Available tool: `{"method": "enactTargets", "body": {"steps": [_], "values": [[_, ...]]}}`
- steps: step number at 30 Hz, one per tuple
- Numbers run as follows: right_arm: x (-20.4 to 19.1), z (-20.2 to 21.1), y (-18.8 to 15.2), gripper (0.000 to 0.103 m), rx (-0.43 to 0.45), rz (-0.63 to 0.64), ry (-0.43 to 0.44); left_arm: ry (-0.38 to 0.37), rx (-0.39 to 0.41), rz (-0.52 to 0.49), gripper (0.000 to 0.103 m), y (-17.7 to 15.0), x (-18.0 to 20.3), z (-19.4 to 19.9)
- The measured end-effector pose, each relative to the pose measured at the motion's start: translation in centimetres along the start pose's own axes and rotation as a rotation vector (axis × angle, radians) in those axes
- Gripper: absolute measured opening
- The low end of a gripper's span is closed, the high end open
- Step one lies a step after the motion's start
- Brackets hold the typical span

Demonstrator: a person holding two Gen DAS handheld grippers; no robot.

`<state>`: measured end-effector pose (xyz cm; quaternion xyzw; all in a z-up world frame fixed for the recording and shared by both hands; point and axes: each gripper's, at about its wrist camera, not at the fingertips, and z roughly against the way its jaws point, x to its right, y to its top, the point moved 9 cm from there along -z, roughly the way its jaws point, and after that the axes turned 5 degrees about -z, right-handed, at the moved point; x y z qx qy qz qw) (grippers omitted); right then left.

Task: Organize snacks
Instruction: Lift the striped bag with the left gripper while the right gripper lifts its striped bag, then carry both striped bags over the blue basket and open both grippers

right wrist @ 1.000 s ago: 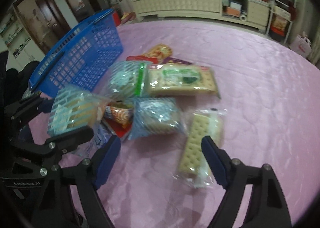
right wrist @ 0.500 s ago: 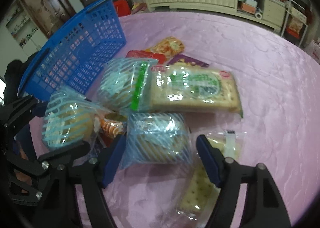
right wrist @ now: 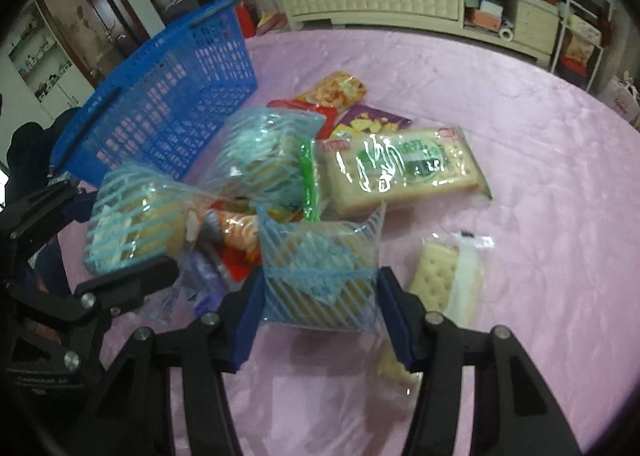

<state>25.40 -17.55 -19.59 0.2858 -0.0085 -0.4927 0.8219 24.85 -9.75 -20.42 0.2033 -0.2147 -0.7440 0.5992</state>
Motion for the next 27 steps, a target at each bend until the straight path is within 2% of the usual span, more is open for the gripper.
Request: {"method": "enactTargets", "body": {"steps": [5,15,19,27], "values": [[-1.0,3.4,-0.8,0.060,0.046,-0.034,-0.028,-0.024,0.049,-0.002,0.068,0.0,0.6,2.9],[-3.3,8.8,0.0,0.060,0.163,-0.074,-0.070,-0.031,0.158,0.001,0.068,0.4,0.1,9.1],[-4.7,10.5,0.5,0.060,0.198,-0.082,-0.068,-0.036,0.193,0.006,0.068,0.7,-1.0,11.4],[-8.8,12.3,2.9,0.060,0.262,-0.070,-0.026,0.003,0.245,0.002,0.068,1.3,-4.9,15.1]]}}
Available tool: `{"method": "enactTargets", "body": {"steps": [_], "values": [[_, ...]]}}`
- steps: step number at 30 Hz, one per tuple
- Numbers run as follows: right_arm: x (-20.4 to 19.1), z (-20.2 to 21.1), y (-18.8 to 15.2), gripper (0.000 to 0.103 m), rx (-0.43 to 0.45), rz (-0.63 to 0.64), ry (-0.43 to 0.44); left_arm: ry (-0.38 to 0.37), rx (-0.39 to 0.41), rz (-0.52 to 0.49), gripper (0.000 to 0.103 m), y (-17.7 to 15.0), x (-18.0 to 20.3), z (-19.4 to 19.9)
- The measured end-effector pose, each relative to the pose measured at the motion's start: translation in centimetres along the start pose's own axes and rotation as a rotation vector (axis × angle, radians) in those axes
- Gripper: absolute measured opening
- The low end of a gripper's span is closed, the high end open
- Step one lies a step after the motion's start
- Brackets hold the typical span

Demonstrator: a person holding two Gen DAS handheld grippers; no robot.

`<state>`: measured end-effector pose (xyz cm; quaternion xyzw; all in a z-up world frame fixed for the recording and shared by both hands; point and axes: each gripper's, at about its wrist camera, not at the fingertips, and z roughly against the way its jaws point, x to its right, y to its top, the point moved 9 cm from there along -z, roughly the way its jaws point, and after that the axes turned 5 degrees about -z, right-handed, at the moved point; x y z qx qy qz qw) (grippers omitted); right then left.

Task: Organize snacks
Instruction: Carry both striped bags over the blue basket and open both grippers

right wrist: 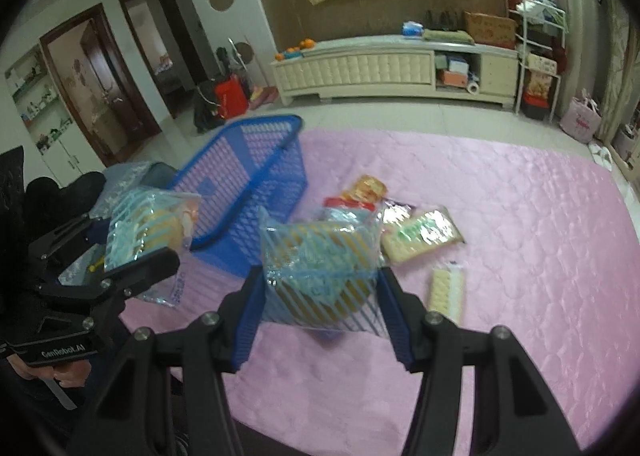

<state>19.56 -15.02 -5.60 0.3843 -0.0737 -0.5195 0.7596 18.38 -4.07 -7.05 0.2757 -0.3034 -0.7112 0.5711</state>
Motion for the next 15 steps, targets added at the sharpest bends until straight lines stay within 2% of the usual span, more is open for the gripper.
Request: {"method": "enactTargets", "body": {"steps": [8,15], "values": [[-4.4,-0.2,3.9,0.060,0.051,0.040,0.045,0.051,0.015,0.019,0.068,1.4,-5.4,1.9],[-7.3,-1.9,6.8,0.060,0.056,0.081,0.063,0.053,0.019,0.072,0.068,3.3,-10.2,2.0]]}}
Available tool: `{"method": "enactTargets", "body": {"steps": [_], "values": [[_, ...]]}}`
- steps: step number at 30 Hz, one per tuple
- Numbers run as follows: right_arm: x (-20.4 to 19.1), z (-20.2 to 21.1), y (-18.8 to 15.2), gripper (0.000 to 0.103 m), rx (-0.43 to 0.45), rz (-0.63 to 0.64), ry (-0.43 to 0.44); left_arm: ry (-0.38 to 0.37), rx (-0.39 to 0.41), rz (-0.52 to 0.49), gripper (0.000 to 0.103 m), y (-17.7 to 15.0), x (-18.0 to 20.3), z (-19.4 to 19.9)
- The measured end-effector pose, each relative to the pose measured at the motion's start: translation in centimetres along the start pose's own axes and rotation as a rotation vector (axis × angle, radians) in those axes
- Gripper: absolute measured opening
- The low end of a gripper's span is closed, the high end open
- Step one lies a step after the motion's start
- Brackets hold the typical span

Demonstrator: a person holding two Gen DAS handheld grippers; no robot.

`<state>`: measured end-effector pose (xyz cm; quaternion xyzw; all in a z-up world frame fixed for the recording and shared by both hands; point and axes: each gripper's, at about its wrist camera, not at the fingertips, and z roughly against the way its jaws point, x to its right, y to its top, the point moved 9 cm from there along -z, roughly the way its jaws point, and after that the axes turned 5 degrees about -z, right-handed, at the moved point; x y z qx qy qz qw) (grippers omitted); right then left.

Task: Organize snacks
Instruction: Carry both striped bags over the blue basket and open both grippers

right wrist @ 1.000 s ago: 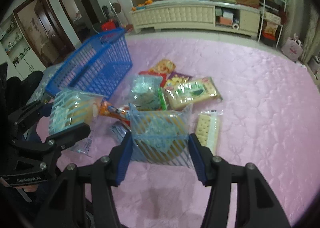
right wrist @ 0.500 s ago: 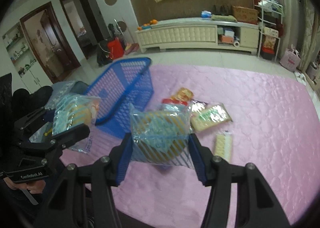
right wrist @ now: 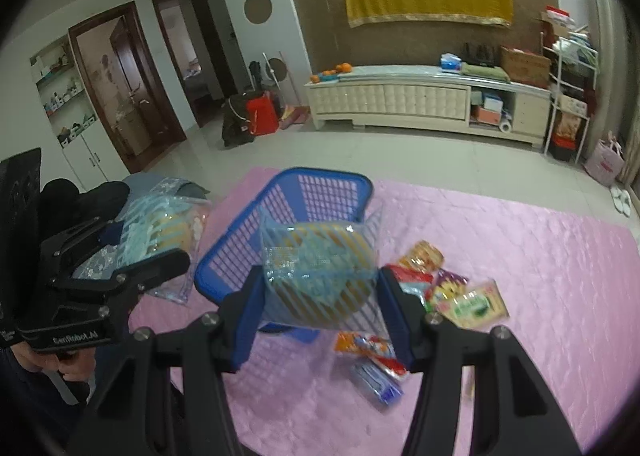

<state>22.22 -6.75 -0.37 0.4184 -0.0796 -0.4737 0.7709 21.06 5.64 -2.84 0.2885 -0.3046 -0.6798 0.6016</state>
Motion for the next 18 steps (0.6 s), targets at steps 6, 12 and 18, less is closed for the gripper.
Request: {"method": "enactTargets", "body": {"steps": [6,12,18], "values": [[-0.7,-2.9,2.1,0.060,-0.030,-0.016,0.018,-0.018,-0.027,0.021,0.068,1.5,-2.8,-1.8],[-1.2,-6.1,3.8,0.060,-0.070,-0.013,-0.007,-0.048,-0.058,0.057,0.068,2.4,-5.4,-4.4],[-0.4,-9.3,4.4,0.060,-0.115,-0.034,-0.022,-0.069,-0.117,0.054,0.068,2.8,-6.9,-8.3]]}}
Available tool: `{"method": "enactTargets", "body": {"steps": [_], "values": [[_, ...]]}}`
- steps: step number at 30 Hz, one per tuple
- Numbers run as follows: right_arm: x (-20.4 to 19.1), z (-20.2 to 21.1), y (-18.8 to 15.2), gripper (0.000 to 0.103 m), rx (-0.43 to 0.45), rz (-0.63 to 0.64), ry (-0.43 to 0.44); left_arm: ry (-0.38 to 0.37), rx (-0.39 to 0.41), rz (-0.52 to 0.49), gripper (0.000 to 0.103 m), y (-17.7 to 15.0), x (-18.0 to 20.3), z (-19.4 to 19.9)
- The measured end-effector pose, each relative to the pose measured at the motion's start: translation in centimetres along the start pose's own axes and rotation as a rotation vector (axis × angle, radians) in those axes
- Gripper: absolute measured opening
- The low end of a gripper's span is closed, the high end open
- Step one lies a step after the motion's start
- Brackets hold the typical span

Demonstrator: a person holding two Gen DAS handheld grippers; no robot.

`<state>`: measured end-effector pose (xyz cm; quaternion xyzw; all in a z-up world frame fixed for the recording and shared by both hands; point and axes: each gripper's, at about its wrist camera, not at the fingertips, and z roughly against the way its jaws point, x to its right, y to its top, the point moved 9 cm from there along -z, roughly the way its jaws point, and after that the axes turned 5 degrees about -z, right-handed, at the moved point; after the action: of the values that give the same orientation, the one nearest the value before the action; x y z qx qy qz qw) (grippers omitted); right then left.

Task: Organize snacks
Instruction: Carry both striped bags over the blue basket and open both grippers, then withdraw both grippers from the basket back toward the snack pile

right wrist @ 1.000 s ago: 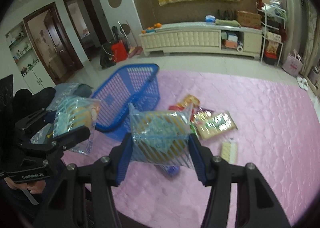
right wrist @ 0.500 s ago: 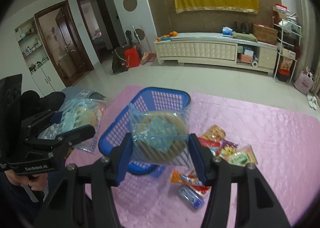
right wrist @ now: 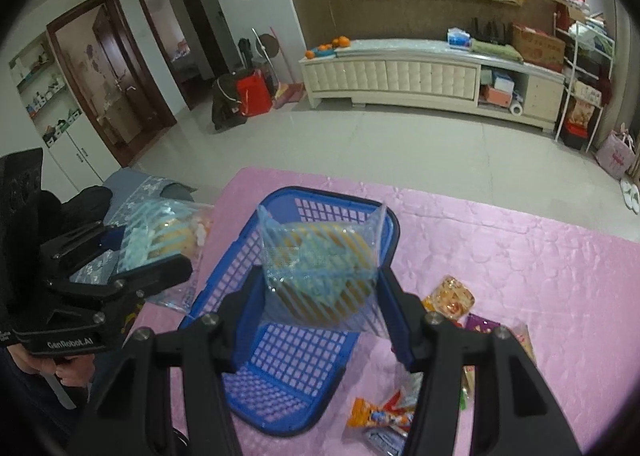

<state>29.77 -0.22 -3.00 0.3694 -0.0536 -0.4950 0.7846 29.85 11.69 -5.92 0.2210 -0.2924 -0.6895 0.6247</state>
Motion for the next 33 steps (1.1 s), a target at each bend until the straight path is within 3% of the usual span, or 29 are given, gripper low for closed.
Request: {"method": "enactTargets", "body": {"steps": [12,23,25,28,33], "values": [[1.6,-5.1,0.7,0.060,-0.105,-0.070,-0.041,-0.049,-0.102,0.045,0.068,0.3,-1.0,-6.6],[1.7,-6.7,2.4,0.060,-0.139,-0.048,-0.067,-0.074,-0.133,0.084,0.069,1.0,-2.0,-8.0],[1.7,-7.0,2.6,0.060,-0.139,-0.046,-0.079,-0.068,-0.121,0.076,0.075,1.6,-1.9,-8.0],[2.1,-7.6,2.6,0.064,-0.157,-0.063,-0.089,-0.043,-0.118,0.075,0.076,1.9,-2.0,-7.9],[2.4,-7.4,2.6,0.084,-0.162,-0.078,-0.091,-0.029,-0.123,0.061,0.076,1.2,-1.8,-7.4]]}}
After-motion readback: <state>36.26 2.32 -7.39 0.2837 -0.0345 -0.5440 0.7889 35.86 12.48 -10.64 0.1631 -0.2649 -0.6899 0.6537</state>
